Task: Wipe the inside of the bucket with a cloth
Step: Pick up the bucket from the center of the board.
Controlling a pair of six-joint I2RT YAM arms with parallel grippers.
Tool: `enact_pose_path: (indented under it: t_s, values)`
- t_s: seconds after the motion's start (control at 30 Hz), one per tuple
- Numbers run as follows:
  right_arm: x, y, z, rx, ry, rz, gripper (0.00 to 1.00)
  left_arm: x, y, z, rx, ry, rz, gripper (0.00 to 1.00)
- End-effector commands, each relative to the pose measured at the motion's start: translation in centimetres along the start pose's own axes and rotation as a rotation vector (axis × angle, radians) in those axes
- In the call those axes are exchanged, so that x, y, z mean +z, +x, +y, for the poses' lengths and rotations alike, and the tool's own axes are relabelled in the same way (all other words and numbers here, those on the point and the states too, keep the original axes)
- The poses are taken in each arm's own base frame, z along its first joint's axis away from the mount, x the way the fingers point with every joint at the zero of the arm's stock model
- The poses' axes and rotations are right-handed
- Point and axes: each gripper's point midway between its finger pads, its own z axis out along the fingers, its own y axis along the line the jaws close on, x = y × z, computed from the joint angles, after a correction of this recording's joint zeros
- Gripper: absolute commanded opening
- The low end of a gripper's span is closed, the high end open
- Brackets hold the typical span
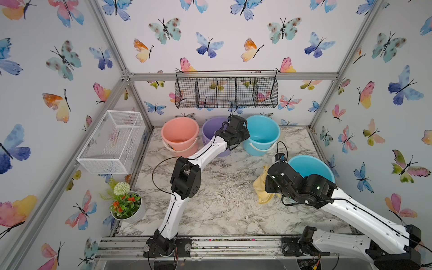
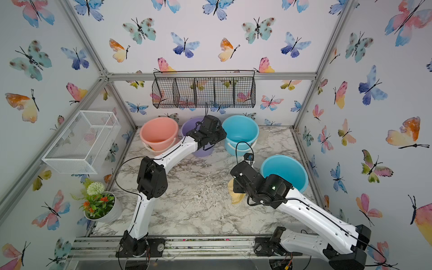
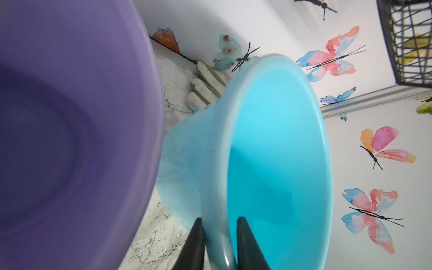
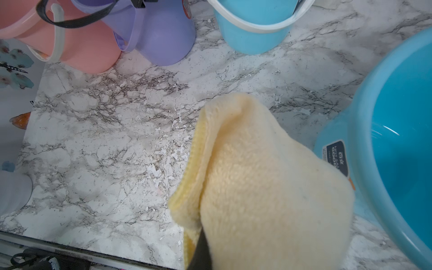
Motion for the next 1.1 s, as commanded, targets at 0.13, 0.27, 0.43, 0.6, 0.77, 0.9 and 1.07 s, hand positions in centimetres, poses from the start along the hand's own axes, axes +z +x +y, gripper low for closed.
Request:
enact_pose_path:
  t_s: [0.13,0.27,0.43,0.6,0.77,0.9,1.07]
  values:
    - [-0.3,-0.1,-0.6,0.016,0.010,-0.010,0.02,-0.7,-0.5,-1.4,-0.009,0.052,0.004,0.08]
    - [-0.5,-0.2,-0.8,0.015,0.016,-0.016,0.02,-2.3,-1.3,-2.8,-0.008,0.089,-0.012,0.03]
    - [-0.7,-0.5,-0.9,0.012,0.025,-0.026,0.02,-5.5,-2.7,-5.1,0.011,0.150,-0.035,0.00]
    - [-0.9,-1.0,-0.9,0.006,0.031,-0.040,0.02,-10.0,-4.4,-6.6,0.045,0.186,-0.079,0.00]
    - [-0.8,-1.2,-0.7,-0.002,0.033,-0.042,0.02,-15.5,-6.0,-8.4,0.071,0.249,-0.125,0.00]
    - [-1.0,-1.6,-0.5,-0.006,0.035,-0.052,0.02,-19.4,-6.0,-9.2,0.094,0.283,-0.126,0.00]
    - [-1.0,-2.3,-0.2,-0.024,0.041,-0.065,0.02,-24.5,-5.8,-8.7,0.119,0.302,-0.131,0.00]
